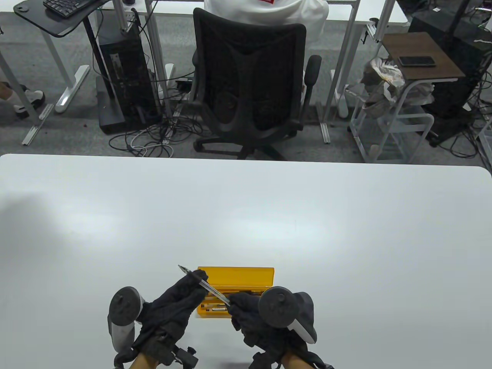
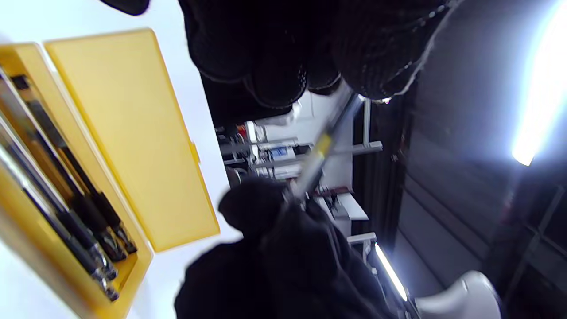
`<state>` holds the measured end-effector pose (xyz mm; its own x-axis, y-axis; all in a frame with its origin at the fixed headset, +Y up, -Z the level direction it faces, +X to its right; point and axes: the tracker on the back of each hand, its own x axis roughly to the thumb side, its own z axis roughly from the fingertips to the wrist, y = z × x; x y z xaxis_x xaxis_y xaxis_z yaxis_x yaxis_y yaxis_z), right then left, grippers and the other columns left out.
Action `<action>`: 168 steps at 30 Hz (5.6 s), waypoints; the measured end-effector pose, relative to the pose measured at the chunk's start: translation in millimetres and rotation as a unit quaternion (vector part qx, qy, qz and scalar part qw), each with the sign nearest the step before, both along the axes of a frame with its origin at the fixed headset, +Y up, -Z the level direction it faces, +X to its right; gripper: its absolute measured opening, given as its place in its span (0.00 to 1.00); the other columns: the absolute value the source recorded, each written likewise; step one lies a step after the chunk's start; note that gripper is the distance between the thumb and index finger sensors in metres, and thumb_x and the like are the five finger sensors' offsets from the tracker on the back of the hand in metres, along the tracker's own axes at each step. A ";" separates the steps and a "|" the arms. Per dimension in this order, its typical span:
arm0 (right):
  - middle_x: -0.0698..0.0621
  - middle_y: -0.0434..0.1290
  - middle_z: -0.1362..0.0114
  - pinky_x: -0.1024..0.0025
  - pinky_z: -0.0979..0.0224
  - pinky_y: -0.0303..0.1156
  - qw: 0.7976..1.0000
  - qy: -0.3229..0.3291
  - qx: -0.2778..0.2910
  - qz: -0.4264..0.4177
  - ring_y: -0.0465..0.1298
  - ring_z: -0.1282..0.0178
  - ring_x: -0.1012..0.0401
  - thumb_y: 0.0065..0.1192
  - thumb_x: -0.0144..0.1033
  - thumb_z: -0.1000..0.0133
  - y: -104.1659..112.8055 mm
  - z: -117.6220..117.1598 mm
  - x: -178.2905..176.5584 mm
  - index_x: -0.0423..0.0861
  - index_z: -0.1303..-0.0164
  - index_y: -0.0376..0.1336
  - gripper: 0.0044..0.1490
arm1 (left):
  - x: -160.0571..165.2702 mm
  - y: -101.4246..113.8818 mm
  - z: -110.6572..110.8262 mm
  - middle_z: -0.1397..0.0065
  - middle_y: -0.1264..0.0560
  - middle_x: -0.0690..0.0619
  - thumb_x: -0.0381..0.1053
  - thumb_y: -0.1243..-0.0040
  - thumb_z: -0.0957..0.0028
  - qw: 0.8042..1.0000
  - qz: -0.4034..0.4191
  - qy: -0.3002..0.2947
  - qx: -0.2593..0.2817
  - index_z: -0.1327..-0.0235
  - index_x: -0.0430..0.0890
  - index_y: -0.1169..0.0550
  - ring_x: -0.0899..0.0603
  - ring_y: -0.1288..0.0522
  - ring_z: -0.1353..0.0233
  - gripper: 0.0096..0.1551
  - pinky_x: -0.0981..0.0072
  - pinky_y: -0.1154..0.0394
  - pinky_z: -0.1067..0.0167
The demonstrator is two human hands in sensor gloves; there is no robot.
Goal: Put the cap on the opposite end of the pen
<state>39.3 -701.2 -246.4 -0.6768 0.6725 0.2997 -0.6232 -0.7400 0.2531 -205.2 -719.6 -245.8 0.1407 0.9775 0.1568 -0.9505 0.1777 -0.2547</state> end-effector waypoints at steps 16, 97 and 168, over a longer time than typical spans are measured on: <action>0.50 0.86 0.59 0.62 0.59 0.81 0.999 -0.014 -0.019 -0.030 0.85 0.66 0.60 0.59 0.44 0.50 -5.0 -0.1 -5.3 0.40 0.41 0.72 0.32 | 7.3 24.5 10.1 0.33 0.19 0.44 0.47 0.40 0.43 0.988 -0.093 0.037 0.118 0.29 0.44 0.27 0.41 0.22 0.36 0.28 0.30 0.40 0.28; 0.49 0.81 0.44 0.55 0.46 0.77 0.948 -0.087 0.020 0.307 0.82 0.50 0.55 0.68 0.48 0.52 9.7 -17.1 5.8 0.51 0.43 0.75 0.29 | 47.4 -49.4 -33.7 0.31 0.25 0.41 0.61 0.40 0.46 0.728 -0.681 0.004 0.079 0.20 0.53 0.36 0.36 0.30 0.35 0.40 0.23 0.47 0.29; 0.51 0.82 0.63 0.65 0.63 0.78 0.991 -0.032 -0.092 -0.095 0.81 0.72 0.65 0.52 0.50 0.49 1.5 -7.9 -10.3 0.47 0.55 0.77 0.29 | 1.7 17.3 -0.6 0.42 0.15 0.47 0.49 0.35 0.47 0.990 -0.042 0.118 0.063 0.31 0.39 0.31 0.47 0.18 0.51 0.33 0.40 0.32 0.32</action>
